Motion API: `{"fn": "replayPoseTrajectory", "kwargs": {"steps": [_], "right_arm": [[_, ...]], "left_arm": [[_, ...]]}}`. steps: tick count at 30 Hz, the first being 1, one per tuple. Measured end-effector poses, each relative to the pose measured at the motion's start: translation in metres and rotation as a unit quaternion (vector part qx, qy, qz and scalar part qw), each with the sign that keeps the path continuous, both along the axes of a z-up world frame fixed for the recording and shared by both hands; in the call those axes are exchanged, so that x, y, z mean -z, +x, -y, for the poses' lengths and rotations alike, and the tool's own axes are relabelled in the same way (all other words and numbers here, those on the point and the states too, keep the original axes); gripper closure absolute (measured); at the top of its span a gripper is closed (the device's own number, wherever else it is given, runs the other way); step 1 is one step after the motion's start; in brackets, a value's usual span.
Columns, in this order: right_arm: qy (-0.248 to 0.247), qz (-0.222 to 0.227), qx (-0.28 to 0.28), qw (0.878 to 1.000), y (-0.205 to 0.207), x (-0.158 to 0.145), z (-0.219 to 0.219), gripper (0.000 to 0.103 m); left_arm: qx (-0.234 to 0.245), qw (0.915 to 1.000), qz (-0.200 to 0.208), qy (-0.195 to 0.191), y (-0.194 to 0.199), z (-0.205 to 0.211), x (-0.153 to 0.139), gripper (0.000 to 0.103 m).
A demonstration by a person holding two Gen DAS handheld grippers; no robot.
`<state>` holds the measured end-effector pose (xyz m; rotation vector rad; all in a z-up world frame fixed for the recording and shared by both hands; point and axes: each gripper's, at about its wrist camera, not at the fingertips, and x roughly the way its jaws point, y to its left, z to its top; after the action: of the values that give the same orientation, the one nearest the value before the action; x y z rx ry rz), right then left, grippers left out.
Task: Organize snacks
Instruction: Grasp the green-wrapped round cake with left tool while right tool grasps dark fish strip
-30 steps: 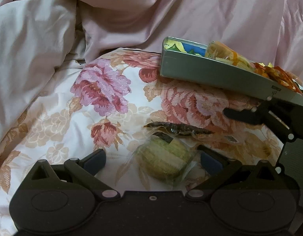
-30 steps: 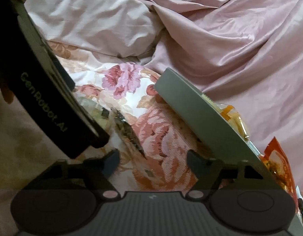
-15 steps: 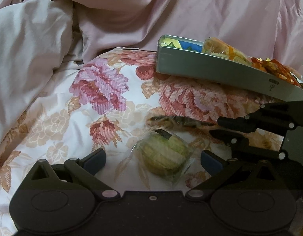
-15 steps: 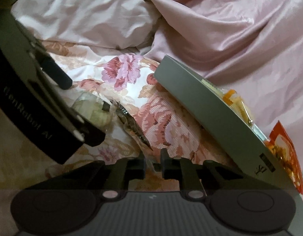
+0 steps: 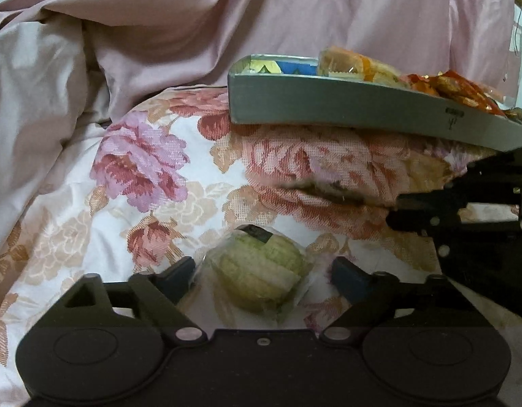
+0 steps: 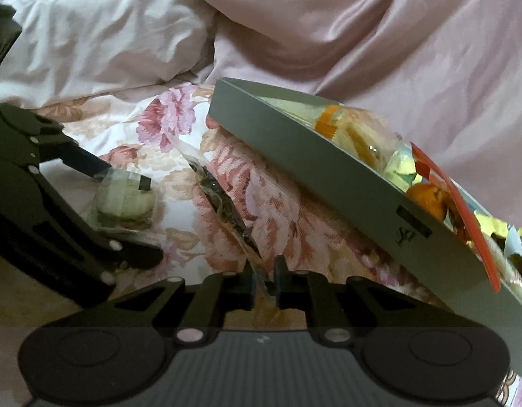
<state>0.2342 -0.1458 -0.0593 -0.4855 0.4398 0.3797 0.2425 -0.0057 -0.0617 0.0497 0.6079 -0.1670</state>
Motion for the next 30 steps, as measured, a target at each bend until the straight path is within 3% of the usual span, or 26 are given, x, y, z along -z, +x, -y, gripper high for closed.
{"fn": "replayPoseTrajectory", "kwargs": {"steps": [5, 7, 13, 23, 28, 30], "right_arm": [[-0.008, -0.008, -0.005, 1.0, -0.011, 0.0, -0.002, 0.091], [-0.005, -0.014, -0.005, 1.0, -0.015, -0.002, -0.001, 0.091], [0.026, -0.052, 0.014, 0.998, -0.026, -0.01, 0.014, 0.091], [0.093, -0.138, 0.04, 0.985, -0.046, -0.015, 0.042, 0.091], [0.114, -0.159, 0.033, 0.98, -0.062, -0.016, 0.046, 0.091], [0.122, -0.162, 0.032, 0.979, -0.064, -0.015, 0.046, 0.086]], "left_arm": [[0.0, 1.0, 0.004, 0.002, -0.005, 0.003, -0.003, 0.04], [0.0, 1.0, 0.002, 0.003, -0.009, 0.007, -0.004, 0.044], [-0.012, 0.9998, -0.011, -0.009, -0.021, 0.014, -0.005, 0.046], [-0.042, 0.9983, -0.025, -0.032, -0.071, 0.026, -0.011, 0.046], [-0.036, 0.9987, -0.025, -0.024, -0.09, 0.032, -0.011, 0.042], [-0.032, 0.9991, -0.023, -0.014, -0.092, 0.035, -0.009, 0.039]]}}
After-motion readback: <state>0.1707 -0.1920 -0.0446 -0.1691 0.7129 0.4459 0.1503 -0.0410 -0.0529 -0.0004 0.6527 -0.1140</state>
